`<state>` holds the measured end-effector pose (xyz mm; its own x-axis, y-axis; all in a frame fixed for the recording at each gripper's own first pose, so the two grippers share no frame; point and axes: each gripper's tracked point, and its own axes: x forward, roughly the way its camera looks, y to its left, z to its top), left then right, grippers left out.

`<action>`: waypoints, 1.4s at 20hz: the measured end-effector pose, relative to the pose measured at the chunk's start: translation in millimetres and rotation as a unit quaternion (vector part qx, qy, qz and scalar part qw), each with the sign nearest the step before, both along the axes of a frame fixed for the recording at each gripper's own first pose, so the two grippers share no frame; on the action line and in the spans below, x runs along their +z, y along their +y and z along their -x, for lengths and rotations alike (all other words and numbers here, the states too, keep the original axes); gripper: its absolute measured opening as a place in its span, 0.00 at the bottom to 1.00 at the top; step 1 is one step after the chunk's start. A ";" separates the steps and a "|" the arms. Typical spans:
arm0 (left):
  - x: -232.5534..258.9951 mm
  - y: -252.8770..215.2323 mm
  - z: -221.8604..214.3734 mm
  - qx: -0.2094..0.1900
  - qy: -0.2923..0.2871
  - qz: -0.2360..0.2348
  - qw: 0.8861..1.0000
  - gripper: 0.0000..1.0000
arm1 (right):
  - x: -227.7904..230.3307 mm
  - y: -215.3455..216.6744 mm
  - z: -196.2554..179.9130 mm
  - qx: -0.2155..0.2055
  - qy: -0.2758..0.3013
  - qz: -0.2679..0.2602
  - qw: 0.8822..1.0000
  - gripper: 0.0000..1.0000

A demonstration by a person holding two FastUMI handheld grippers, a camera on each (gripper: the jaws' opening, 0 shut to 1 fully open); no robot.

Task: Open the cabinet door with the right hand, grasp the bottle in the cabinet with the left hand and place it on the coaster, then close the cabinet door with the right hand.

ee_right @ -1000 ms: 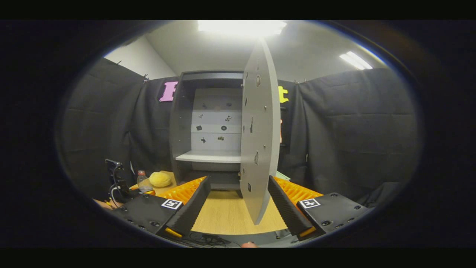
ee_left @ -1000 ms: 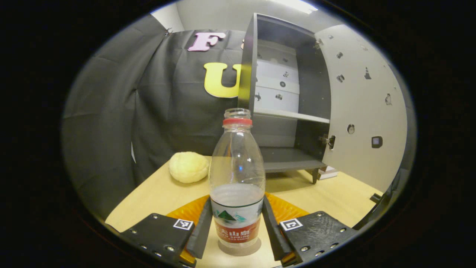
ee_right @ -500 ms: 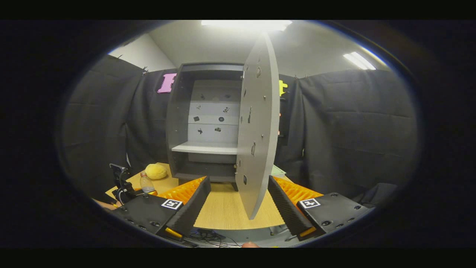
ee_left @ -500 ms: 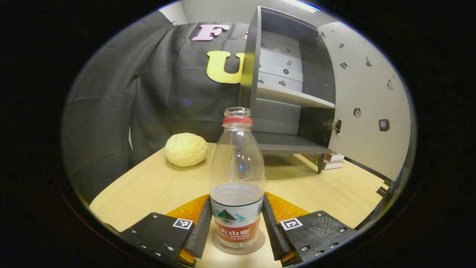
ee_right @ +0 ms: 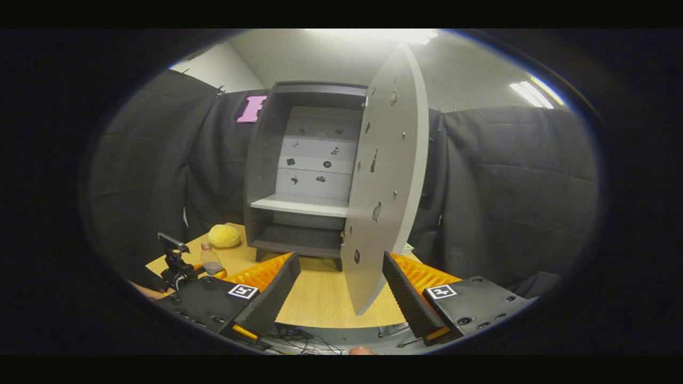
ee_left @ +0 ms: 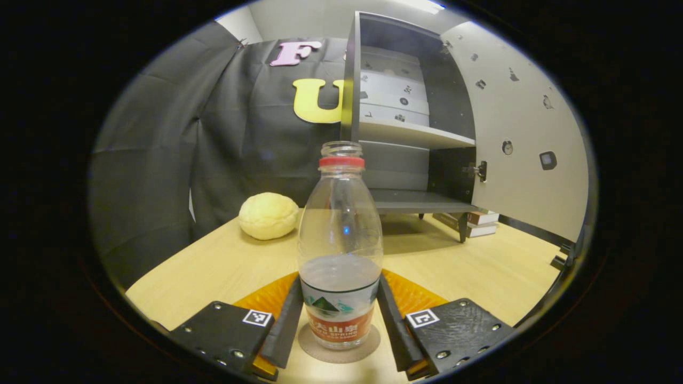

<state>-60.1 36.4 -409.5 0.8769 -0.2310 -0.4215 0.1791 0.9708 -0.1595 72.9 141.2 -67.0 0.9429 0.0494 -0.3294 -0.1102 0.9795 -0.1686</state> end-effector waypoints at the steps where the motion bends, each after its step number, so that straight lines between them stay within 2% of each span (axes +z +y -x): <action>1: 1.1 -1.1 -0.7 -0.001 0.003 0.001 1.000 0.77 | 0.0 1.6 -1.5 0.002 0.000 0.000 1.000 0.98; 3: -3.7 -1.0 3.8 -0.002 0.018 0.002 1.000 0.82 | 0.8 4.0 -3.9 0.005 -0.002 0.000 1.000 0.97; 4: -5.5 -0.4 6.5 -0.001 0.023 0.002 1.000 0.72 | 1.5 4.3 -4.5 0.005 -0.004 -0.002 1.000 0.98; 5: -8.6 1.2 9.8 -0.001 0.029 0.000 1.000 0.72 | 1.2 4.4 -4.7 0.004 -0.004 -0.005 1.000 0.98; 8: -8.9 4.5 15.3 -0.002 0.037 -0.007 0.999 0.83 | 4.4 2.8 -3.8 -0.001 -0.006 -0.019 1.000 0.98; 12: 5.5 6.2 22.3 -0.013 0.024 -0.017 0.999 0.80 | 10.9 -3.3 -4.1 0.001 -0.017 -0.036 0.999 0.98; 13: 7.1 5.1 21.9 -0.014 0.025 -0.021 0.999 0.83 | 11.8 -5.0 -4.9 0.005 -0.019 -0.040 0.999 0.98; 17: 10.2 -1.5 24.4 -0.009 0.035 -0.034 0.999 0.83 | 15.5 -23.2 -13.8 0.022 -0.030 -0.047 0.998 0.98; 19: 23.2 -6.7 27.7 0.000 0.035 -0.042 0.998 0.80 | 12.4 -34.4 -18.5 0.027 -0.017 -0.060 0.998 0.97; 22: 45.0 -21.2 32.4 0.002 0.022 -0.049 0.999 0.83 | 20.2 -58.3 -26.7 0.025 -0.027 -0.077 0.996 0.98; 23: 49.4 -21.9 36.2 0.005 0.023 -0.050 0.998 0.80 | 21.4 -60.5 -26.1 0.031 -0.027 -0.083 0.996 0.98; 24: 57.3 -25.3 39.5 0.007 0.019 -0.047 0.999 0.83 | 24.2 -67.7 -28.9 0.033 -0.032 -0.085 0.995 0.99; 28: 94.7 -34.9 52.8 0.022 0.005 -0.050 0.998 0.80 | 41.7 -94.2 -34.4 0.048 -0.052 -0.092 0.993 0.98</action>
